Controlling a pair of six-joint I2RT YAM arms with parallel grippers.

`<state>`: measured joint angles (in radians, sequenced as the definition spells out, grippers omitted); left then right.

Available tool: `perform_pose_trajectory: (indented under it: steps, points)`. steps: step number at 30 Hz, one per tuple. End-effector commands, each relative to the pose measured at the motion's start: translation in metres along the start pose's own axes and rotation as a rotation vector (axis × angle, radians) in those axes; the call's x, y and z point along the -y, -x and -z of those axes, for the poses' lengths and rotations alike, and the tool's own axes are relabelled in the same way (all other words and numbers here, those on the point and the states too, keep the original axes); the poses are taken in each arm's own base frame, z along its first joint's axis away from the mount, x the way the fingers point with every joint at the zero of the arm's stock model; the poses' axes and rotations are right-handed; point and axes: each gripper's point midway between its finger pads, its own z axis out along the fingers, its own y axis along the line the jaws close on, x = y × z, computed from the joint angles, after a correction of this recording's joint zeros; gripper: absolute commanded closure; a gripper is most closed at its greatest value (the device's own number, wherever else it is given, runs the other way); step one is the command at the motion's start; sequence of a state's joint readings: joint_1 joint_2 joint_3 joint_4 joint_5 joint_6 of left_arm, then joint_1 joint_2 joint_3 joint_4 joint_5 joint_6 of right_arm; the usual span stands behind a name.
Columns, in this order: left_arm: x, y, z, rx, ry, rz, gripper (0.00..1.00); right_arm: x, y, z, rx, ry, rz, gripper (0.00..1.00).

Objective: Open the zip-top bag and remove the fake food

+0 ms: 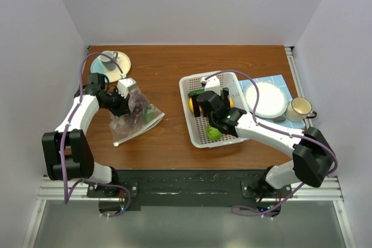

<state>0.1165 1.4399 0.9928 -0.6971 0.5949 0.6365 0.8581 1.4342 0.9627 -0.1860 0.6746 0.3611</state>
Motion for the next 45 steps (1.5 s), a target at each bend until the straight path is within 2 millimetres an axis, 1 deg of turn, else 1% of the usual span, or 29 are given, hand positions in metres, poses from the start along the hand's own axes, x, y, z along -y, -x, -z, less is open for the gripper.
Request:
perform_pose_trajectory:
  steps: [1, 2, 3, 4, 5, 6, 7, 8, 10, 11, 12, 13, 14, 15, 18, 19, 20, 21, 22, 23, 25, 27, 29, 33, 38, 39, 42, 44, 45]
  points:
    - [-0.001, 0.019, 0.007, 0.050, 0.007, -0.020, 1.00, -0.041, 0.031, 0.021, 0.049, 0.229, -0.048, 0.01]
    - [-0.002, 0.018, 0.007, 0.050, 0.010, -0.019, 1.00, -0.054, 0.033, 0.028, 0.061, 0.279, -0.028, 0.02]
    - [-0.002, 0.018, 0.007, 0.049, 0.009, -0.018, 1.00, -0.067, 0.035, 0.035, 0.087, 0.308, 0.044, 0.02]
    - [-0.002, 0.018, 0.007, 0.048, 0.008, -0.017, 1.00, -0.093, 0.032, 0.055, 0.127, 0.339, 0.117, 0.02]
    - [-0.002, 0.017, 0.006, 0.046, 0.009, -0.014, 1.00, -0.112, 0.028, 0.058, 0.132, 0.358, 0.199, 0.07]
    - [-0.002, 0.017, 0.007, 0.045, 0.010, -0.015, 1.00, -0.126, 0.024, 0.064, 0.126, 0.386, 0.228, 0.12]
    - [-0.003, 0.018, 0.007, 0.046, 0.013, -0.015, 1.00, -0.144, 0.016, 0.072, 0.118, 0.431, 0.253, 0.19]
    - [-0.002, 0.017, 0.007, 0.045, 0.009, -0.015, 1.00, -0.160, 0.003, 0.073, 0.090, 0.486, 0.270, 0.31]
    - [-0.002, 0.018, 0.008, 0.046, 0.014, -0.019, 1.00, -0.181, -0.009, 0.080, 0.090, 0.558, 0.265, 0.45]
    - [-0.002, 0.018, 0.008, 0.047, 0.013, -0.017, 1.00, -0.191, -0.017, 0.082, 0.076, 0.601, 0.273, 0.59]
    - [-0.002, 0.019, 0.008, 0.048, 0.015, -0.019, 1.00, -0.197, -0.031, 0.078, 0.048, 0.602, 0.290, 0.65]
    - [-0.003, 0.018, 0.009, 0.047, 0.018, -0.019, 1.00, -0.206, -0.032, 0.079, 0.057, 0.626, 0.280, 0.73]
    - [-0.003, 0.018, 0.009, 0.046, 0.019, -0.019, 1.00, -0.211, -0.036, 0.077, 0.051, 0.639, 0.280, 0.86]
    - [-0.003, 0.019, 0.009, 0.046, 0.020, -0.020, 1.00, -0.219, -0.050, 0.071, 0.025, 0.648, 0.293, 0.89]
    - [-0.003, 0.020, 0.009, 0.046, 0.018, -0.020, 1.00, -0.238, -0.054, 0.065, 0.006, 0.675, 0.291, 0.87]
    - [-0.004, 0.020, 0.010, 0.046, 0.019, -0.021, 1.00, -0.244, -0.065, 0.058, -0.014, 0.674, 0.308, 0.87]
    - [-0.003, 0.021, 0.010, 0.048, 0.020, -0.024, 1.00, -0.251, -0.059, 0.058, -0.005, 0.682, 0.296, 0.82]
    - [-0.004, 0.021, 0.010, 0.048, 0.021, -0.021, 1.00, -0.256, -0.060, 0.056, -0.007, 0.689, 0.294, 0.78]
    - [-0.004, 0.021, 0.011, 0.048, 0.021, -0.022, 1.00, -0.262, -0.068, 0.048, -0.011, 0.684, 0.298, 0.73]
    - [-0.004, 0.021, 0.010, 0.047, 0.020, -0.022, 1.00, -0.269, -0.062, 0.047, -0.001, 0.687, 0.290, 0.68]
    - [-0.003, 0.021, 0.011, 0.047, 0.019, -0.024, 1.00, -0.277, -0.064, 0.042, -0.004, 0.687, 0.298, 0.65]
    - [-0.003, 0.020, 0.011, 0.045, 0.021, -0.027, 1.00, -0.286, -0.062, 0.036, 0.001, 0.679, 0.294, 0.53]
    - [-0.003, 0.019, 0.011, 0.044, 0.025, -0.028, 1.00, -0.292, -0.060, 0.029, 0.011, 0.660, 0.293, 0.45]
    - [-0.002, 0.017, 0.011, 0.041, 0.022, -0.030, 1.00, -0.296, -0.057, 0.014, 0.023, 0.620, 0.290, 0.44]
    - [-0.002, 0.014, 0.010, 0.037, 0.020, -0.033, 1.00, -0.298, -0.047, -0.001, 0.032, 0.588, 0.270, 0.39]
    - [-0.002, 0.014, 0.009, 0.036, 0.019, -0.034, 1.00, -0.294, -0.049, -0.010, 0.025, 0.562, 0.269, 0.39]
    - [-0.001, 0.013, 0.009, 0.035, 0.015, -0.031, 1.00, -0.289, -0.045, -0.025, 0.018, 0.531, 0.255, 0.38]
    - [0.000, 0.014, 0.009, 0.037, 0.013, -0.036, 1.00, -0.287, -0.039, -0.030, 0.023, 0.519, 0.244, 0.37]
    - [-0.001, 0.013, 0.009, 0.035, 0.015, -0.037, 1.00, -0.286, -0.041, -0.035, 0.018, 0.510, 0.247, 0.37]
